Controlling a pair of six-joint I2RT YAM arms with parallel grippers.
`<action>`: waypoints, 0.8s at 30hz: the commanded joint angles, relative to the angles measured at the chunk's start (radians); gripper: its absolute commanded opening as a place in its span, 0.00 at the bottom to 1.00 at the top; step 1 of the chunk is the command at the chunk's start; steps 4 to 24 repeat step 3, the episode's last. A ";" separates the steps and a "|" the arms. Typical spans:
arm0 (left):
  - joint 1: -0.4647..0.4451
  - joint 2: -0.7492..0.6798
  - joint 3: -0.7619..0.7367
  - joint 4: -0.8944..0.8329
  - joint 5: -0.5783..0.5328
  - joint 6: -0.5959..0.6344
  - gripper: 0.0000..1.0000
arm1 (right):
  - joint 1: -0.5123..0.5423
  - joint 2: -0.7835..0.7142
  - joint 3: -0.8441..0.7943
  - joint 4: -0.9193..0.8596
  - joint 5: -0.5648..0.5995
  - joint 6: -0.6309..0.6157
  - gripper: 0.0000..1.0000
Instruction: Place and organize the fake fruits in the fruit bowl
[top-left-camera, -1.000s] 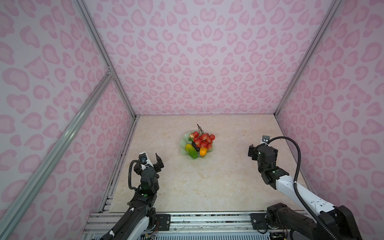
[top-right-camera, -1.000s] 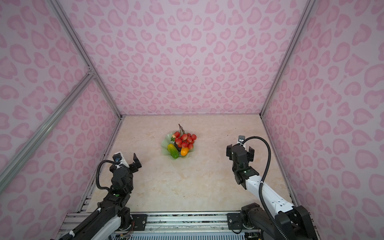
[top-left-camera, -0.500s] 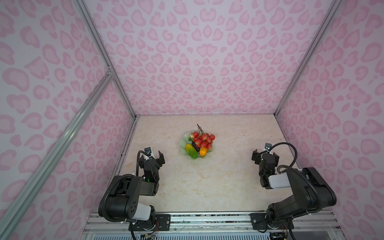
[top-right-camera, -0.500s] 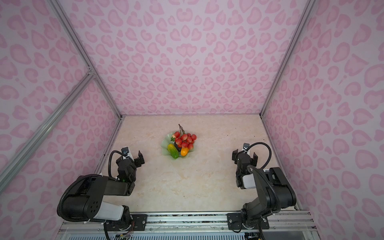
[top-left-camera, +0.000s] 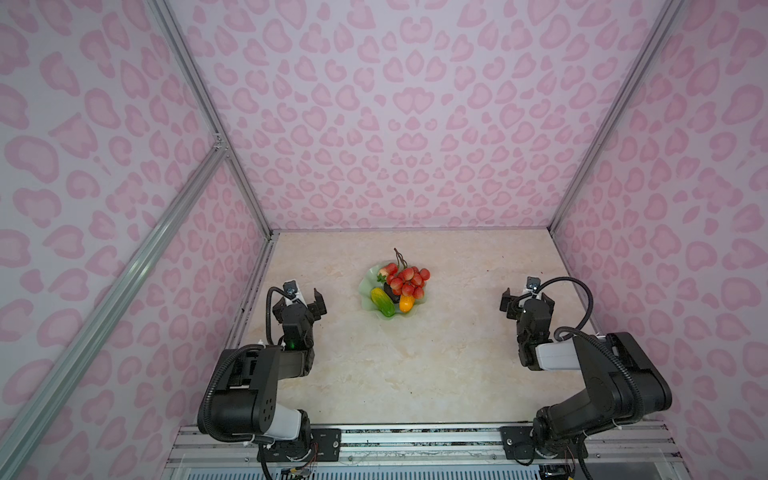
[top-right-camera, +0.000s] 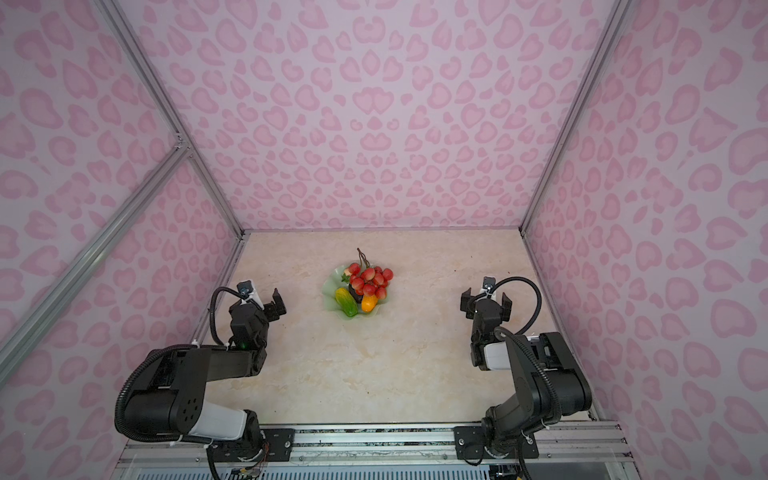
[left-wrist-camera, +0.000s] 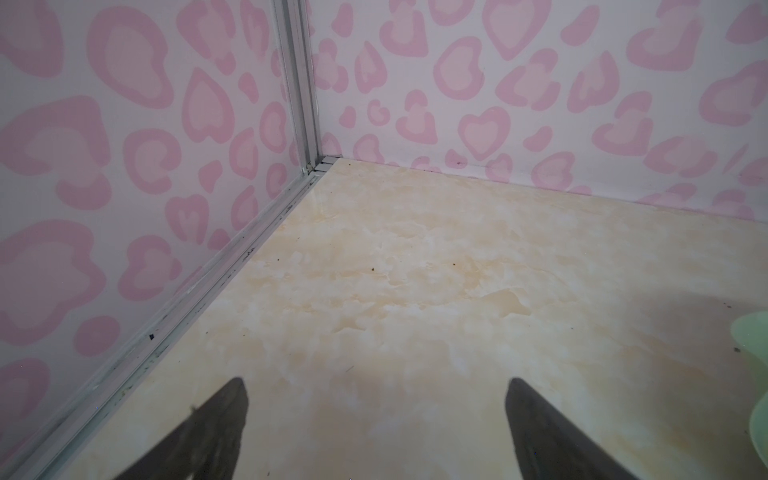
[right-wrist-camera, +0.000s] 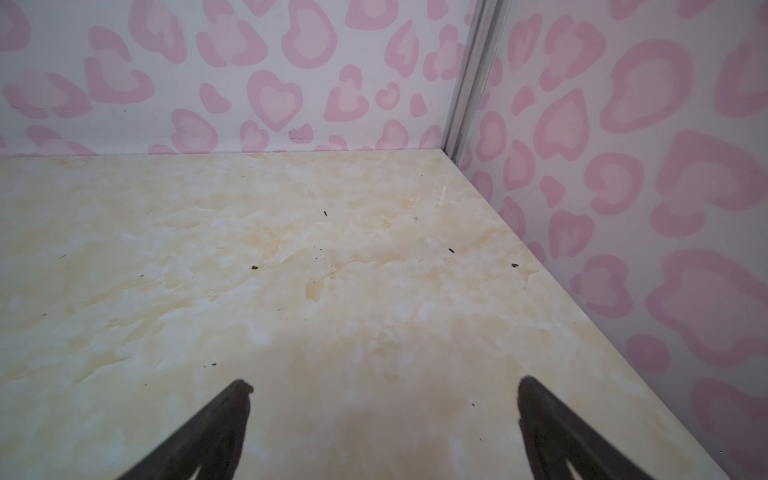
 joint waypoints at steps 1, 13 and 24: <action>0.001 0.001 0.009 0.005 0.009 -0.003 0.97 | -0.008 -0.008 0.008 -0.034 -0.058 0.005 1.00; 0.001 0.000 0.009 0.004 0.009 -0.002 0.97 | -0.009 -0.005 0.000 -0.012 -0.059 0.002 1.00; 0.001 0.000 0.009 0.004 0.009 -0.002 0.97 | -0.009 -0.005 0.000 -0.012 -0.059 0.002 1.00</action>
